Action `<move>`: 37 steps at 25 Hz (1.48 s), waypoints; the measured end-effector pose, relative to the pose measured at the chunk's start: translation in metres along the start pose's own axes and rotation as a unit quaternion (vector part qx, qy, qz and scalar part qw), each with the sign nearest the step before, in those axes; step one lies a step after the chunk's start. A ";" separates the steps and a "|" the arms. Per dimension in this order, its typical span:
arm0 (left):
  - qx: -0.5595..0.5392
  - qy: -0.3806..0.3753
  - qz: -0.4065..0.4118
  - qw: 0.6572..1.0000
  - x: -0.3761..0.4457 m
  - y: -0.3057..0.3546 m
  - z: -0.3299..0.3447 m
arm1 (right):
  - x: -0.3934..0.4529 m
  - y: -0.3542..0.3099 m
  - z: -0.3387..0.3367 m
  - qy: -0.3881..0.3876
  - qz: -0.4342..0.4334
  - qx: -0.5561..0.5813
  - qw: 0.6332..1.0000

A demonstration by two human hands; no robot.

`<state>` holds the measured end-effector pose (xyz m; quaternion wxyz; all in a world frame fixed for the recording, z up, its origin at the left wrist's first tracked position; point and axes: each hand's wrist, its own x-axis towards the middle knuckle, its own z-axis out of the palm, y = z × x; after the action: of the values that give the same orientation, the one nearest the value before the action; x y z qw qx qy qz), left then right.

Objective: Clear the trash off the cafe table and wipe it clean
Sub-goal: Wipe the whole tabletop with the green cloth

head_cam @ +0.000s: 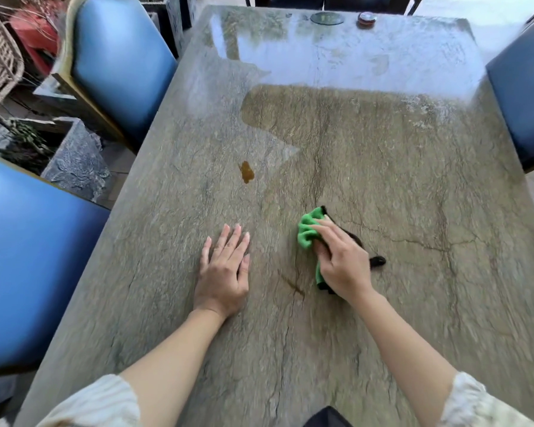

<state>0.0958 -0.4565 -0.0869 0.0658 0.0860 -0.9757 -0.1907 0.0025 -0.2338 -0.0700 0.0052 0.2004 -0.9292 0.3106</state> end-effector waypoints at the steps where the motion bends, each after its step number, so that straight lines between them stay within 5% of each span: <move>1: 0.003 -0.002 0.000 1.000 0.000 0.000 0.000 | -0.002 0.000 0.000 0.020 0.024 -0.009 0.999; 4: 0.013 -0.004 0.001 1.000 0.000 0.000 0.001 | -0.019 -0.026 0.015 0.024 0.013 -0.044 0.999; 11: 0.014 -0.001 0.001 1.000 -0.001 -0.001 0.001 | -0.099 -0.036 0.016 -0.058 -0.163 -0.083 0.981; 17: 0.024 -0.010 0.006 1.000 0.000 -0.002 0.001 | 0.038 -0.009 0.023 0.002 0.011 -0.131 0.991; 21: 0.007 0.004 0.005 1.000 0.000 -0.001 0.003 | 0.077 -0.035 0.053 -0.014 -0.010 -0.144 0.989; 27: -0.092 0.034 -0.007 0.995 -0.004 -0.002 -0.005 | -0.006 -0.065 0.054 -0.053 -0.104 -0.111 0.987; 32: -0.036 -0.053 0.040 0.997 -0.036 -0.015 -0.024 | -0.110 -0.029 0.005 -0.091 -0.184 -0.114 0.972; 37: 0.050 -0.030 0.049 0.997 -0.132 -0.058 -0.042 | -0.125 0.018 -0.038 0.004 0.050 -0.149 0.988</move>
<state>0.2394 -0.4992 -0.0833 0.0417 0.0357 -0.9885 -0.1411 0.1059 -0.1524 -0.0666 0.0233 0.1491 -0.9740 0.1692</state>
